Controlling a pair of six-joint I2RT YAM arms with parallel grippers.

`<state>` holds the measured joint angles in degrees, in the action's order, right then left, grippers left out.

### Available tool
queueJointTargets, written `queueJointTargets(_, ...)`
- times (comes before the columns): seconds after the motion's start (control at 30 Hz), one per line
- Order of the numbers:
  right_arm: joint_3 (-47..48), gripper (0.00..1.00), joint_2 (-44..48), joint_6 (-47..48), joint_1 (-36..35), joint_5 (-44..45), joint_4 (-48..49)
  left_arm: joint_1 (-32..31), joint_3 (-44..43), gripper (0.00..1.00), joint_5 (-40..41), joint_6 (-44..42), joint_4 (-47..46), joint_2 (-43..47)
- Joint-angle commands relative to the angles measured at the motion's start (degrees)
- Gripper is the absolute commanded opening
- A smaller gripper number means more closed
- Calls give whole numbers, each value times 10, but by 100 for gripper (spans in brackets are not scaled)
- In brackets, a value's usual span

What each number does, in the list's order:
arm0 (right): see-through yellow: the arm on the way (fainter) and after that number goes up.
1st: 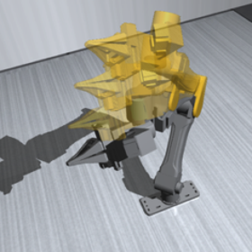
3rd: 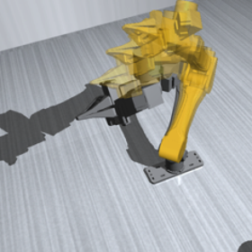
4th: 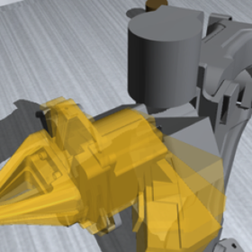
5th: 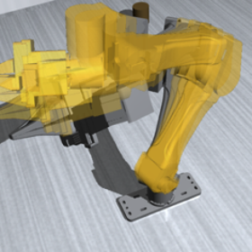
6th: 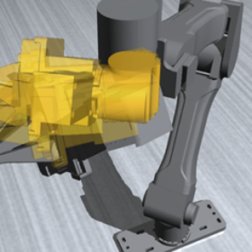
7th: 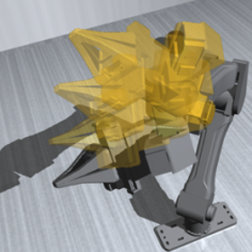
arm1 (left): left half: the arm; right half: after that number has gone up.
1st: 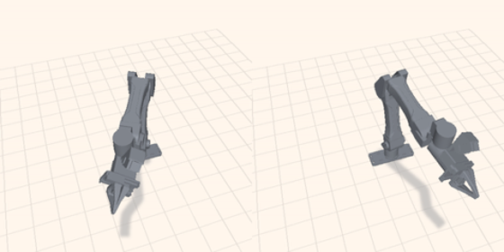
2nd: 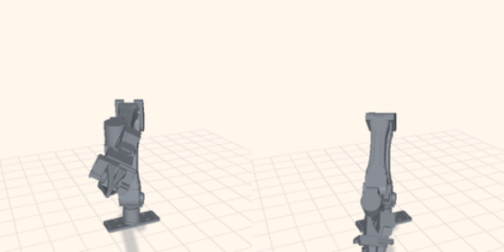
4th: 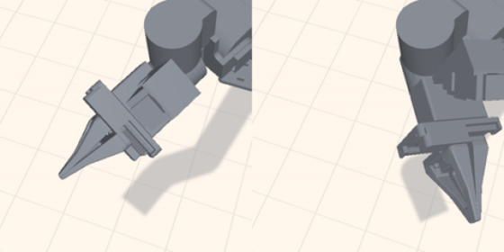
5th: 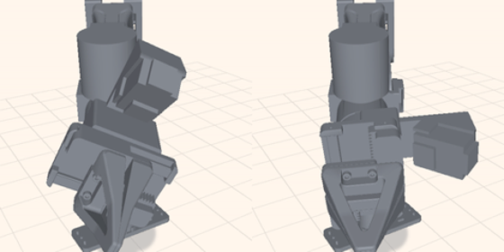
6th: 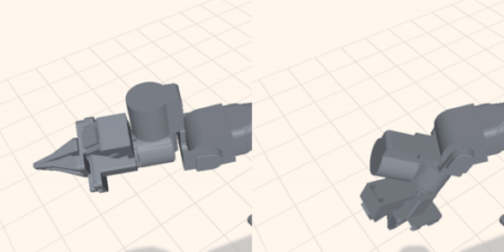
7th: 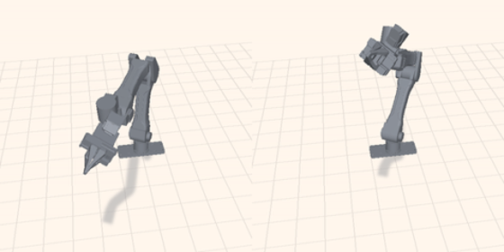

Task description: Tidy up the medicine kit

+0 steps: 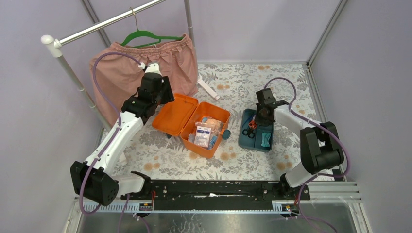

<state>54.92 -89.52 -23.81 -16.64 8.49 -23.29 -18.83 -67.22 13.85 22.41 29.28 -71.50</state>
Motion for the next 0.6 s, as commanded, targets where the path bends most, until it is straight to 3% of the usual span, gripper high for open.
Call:
queueJointTargets(0.0,11,28,-25,10,1,-5,-5,4,8,59,-11,3,-10,3)
queueJointTargets(0.2,14,26,-55,15,1,11,-4,4,12,59,-14,2,-10,7)
queueJointTargets(0.3,12,20,-70,20,1,10,2,4,14,59,-14,2,-11,8)
queueJointTargets(0.43,11,0,-68,25,1,13,6,4,15,59,-18,2,-11,7)
queueJointTargets(0.57,19,0,-28,29,1,22,-15,4,15,59,-20,2,-11,7)
